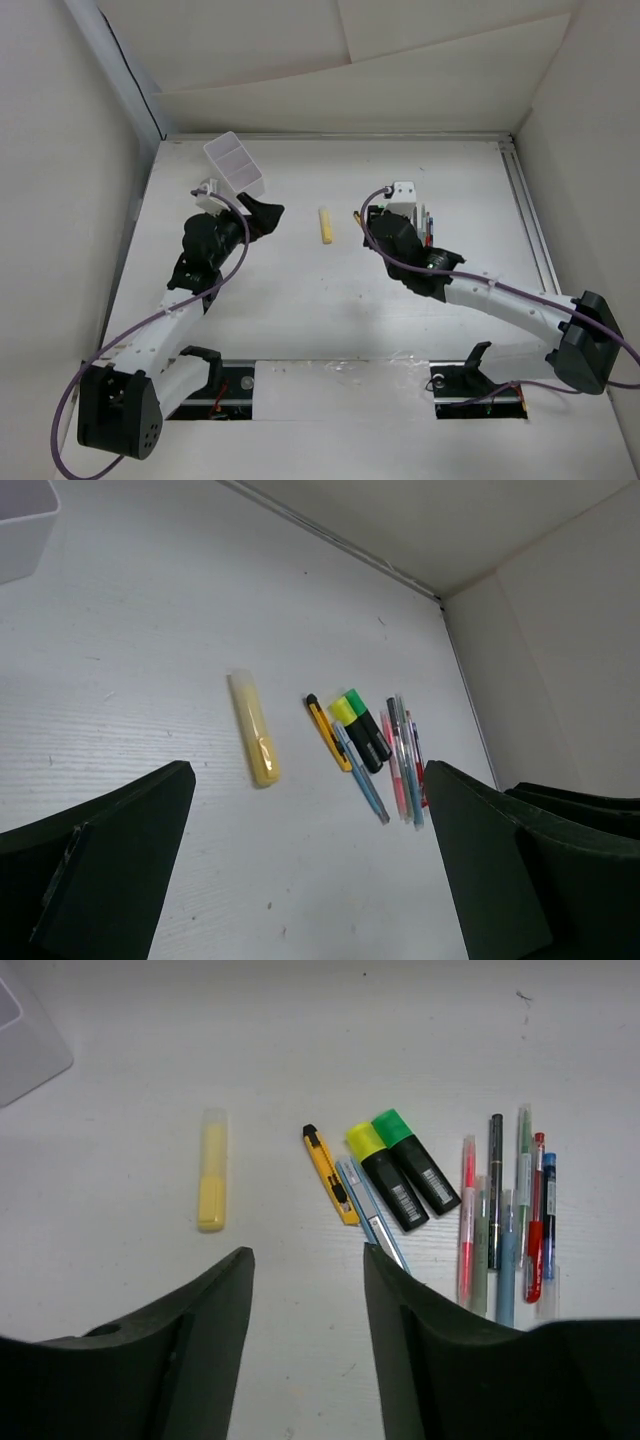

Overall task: Sort the stationery into containers
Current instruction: Pick up the pen from the center of the board.

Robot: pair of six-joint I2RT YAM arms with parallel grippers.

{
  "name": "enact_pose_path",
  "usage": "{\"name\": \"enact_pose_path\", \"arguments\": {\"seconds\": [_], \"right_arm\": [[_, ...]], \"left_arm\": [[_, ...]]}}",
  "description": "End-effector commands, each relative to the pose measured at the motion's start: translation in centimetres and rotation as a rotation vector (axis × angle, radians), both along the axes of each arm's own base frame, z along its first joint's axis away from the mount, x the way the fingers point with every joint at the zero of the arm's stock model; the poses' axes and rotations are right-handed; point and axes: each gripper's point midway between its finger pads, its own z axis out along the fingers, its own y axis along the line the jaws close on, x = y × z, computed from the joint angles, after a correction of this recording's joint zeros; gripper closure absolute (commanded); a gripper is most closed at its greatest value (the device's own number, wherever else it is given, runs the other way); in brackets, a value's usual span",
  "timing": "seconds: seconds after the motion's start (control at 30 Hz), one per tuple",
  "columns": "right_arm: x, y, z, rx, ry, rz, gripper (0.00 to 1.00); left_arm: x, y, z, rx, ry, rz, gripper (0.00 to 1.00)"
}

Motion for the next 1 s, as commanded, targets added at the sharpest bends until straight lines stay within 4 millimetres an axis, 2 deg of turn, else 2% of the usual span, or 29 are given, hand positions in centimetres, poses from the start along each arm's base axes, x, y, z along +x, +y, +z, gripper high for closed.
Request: {"name": "enact_pose_path", "arguments": {"seconds": [0.0, 0.03, 0.07, 0.13, 0.17, 0.2, 0.23, 0.27, 0.3, 0.33, 0.37, 0.4, 0.43, 0.47, 0.5, 0.63, 0.7, 0.73, 0.8, 0.87, 0.97], "right_arm": [[0.9, 0.1, 2.3, 0.053, -0.047, -0.039, 0.49], [0.9, 0.1, 2.3, 0.053, -0.046, -0.039, 0.54], [0.8, 0.3, 2.2, 0.065, -0.042, -0.030, 0.68], [0.8, 0.1, 2.7, 0.071, -0.052, -0.040, 0.85], [0.7, -0.2, 2.3, 0.069, -0.048, -0.051, 0.97], [0.7, -0.4, 2.7, 0.074, -0.058, -0.061, 1.00], [0.8, -0.8, 2.8, 0.069, -0.065, -0.079, 1.00], [0.6, -0.9, 2.7, 0.082, -0.065, -0.082, 1.00], [0.5, -1.2, 3.3, 0.099, -0.076, -0.095, 1.00], [0.5, -1.5, 2.8, 0.089, -0.073, -0.103, 1.00], [0.4, -1.6, 3.3, 0.098, -0.080, -0.103, 1.00], [0.3, -1.8, 2.9, 0.098, -0.078, -0.118, 1.00], [0.3, -1.8, 2.9, 0.098, -0.078, -0.118, 1.00], [0.5, -2.3, 2.9, 0.095, -0.082, -0.136, 1.00], [0.5, -2.3, 2.9, 0.095, -0.082, -0.137, 1.00], [0.5, -2.4, 3.2, 0.103, -0.087, -0.137, 1.00], [0.4, -3.0, 3.3, 0.098, -0.096, -0.157, 1.00], [0.2, -3.1, 3.8, 0.111, -0.105, -0.158, 1.00], [0.2, -3.8, 3.9, 0.121, -0.113, -0.179, 1.00], [0.0, -4.1, 4.7, 0.140, -0.126, -0.179, 1.00], [-0.1, -4.2, 4.6, 0.141, -0.127, -0.179, 1.00]], "left_arm": [[0.6, 0.3, 2.2, -0.056, -0.034, 0.040, 0.01], [0.7, 0.2, 1.6, -0.048, -0.004, 0.041, 0.01], [0.7, 0.3, 0.9, -0.030, 0.017, 0.040, 0.01], [0.5, -0.2, 0.2, -0.022, 0.020, 0.005, 0.01], [0.5, -0.3, 0.5, -0.018, -0.008, -0.006, 0.01], [0.5, -0.5, 0.9, -0.023, -0.025, -0.018, 0.01], [0.4, -0.5, 0.2, -0.012, -0.015, -0.019, 0.01], [0.1, -0.7, 0.9, 0.001, -0.044, -0.011, 0.01], [0.0, -0.7, 0.6, 0.024, -0.028, 0.021, 0.01], [0.8, 1.0, 0.9, 0.067, -0.032, 0.167, 0.01], [0.4, -0.6, 2.5, 0.120, -0.074, 0.167, 0.01], [0.4, -0.4, 1.9, 0.164, -0.031, 0.221, 0.01], [0.8, 0.3, 2.6, 0.205, -0.031, 0.303, 0.01], [1.4, -0.3, 4.3, 0.219, -0.051, 0.313, 0.01], [0.8, -1.3, 5.2, 0.260, -0.077, 0.289, 0.01], [0.8, -1.9, 7.3, 0.251, -0.117, 0.312, 0.01], [1.3, -2.5, 6.7, 0.256, -0.111, 0.301, 0.01], [2.3, -2.0, 5.9, 0.266, -0.094, 0.306, 0.01], [3.0, -3.5, 4.5, 0.240, -0.073, 0.228, 0.01], [3.0, -4.8, 5.2, 0.228, -0.118, 0.190, 0.01], [2.8, -6.7, 5.5, 0.264, -0.157, 0.147, 0.01]]}}
